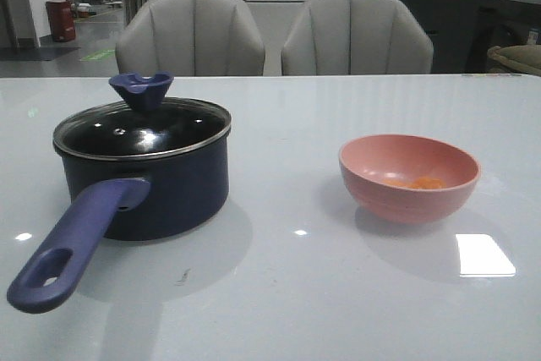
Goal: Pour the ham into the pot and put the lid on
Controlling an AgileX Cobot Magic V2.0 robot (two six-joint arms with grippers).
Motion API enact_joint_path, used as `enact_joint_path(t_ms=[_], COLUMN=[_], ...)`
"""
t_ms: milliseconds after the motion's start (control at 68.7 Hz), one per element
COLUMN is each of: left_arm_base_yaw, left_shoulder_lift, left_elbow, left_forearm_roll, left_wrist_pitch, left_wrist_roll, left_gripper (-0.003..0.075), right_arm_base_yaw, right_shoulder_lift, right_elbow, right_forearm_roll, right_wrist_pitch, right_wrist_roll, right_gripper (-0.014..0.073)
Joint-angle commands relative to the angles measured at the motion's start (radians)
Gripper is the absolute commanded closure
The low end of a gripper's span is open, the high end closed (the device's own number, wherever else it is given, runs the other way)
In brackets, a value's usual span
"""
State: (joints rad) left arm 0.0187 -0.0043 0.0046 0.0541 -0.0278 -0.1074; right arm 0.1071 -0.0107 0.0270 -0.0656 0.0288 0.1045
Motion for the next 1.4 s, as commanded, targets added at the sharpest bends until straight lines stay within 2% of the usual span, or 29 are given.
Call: enact_joint_path(t_ms=[0,742,931,989,1164,1382], left_arm_base_yaw=[-0.008,-0.008,-0.008,-0.008,-0.008,-0.008], left_shoulder_lift=[-0.018,-0.018,-0.018,-0.018,0.015,0.192], left_elbow=[0.022,0.022,0.018,0.000,-0.146,-0.392], left_forearm_roll=[-0.009,-0.007,-0.007,-0.009,-0.021,-0.023], left_wrist_pitch=[-0.077,-0.088,-0.267,-0.272,-0.124,0.242], left_wrist_roll=[-0.010,-0.010,-0.010,-0.010,-0.010,-0.010], left_gripper=[0.0607,0.0607,0.0607,0.0607,0.0607,0.0607], right_arm_base_yaw=[-0.005,-0.005,-0.005,-0.005,-0.005,-0.005], right_shoulder_lift=[-0.019,-0.019,-0.019,-0.019,-0.019,-0.019], right_elbow=[-0.005,-0.005,-0.005,-0.005,-0.005,-0.005], right_forearm_roll=[-0.012,-0.012,-0.012,-0.012,-0.012,-0.012], right_wrist_pitch=[-0.078,-0.078,-0.078,-0.078,-0.078,-0.078], right_wrist_roll=[-0.002,-0.002,-0.002,-0.002,-0.002,-0.002], right_gripper=[0.0440,0.0440,0.0440,0.0440,0.0440,0.0440])
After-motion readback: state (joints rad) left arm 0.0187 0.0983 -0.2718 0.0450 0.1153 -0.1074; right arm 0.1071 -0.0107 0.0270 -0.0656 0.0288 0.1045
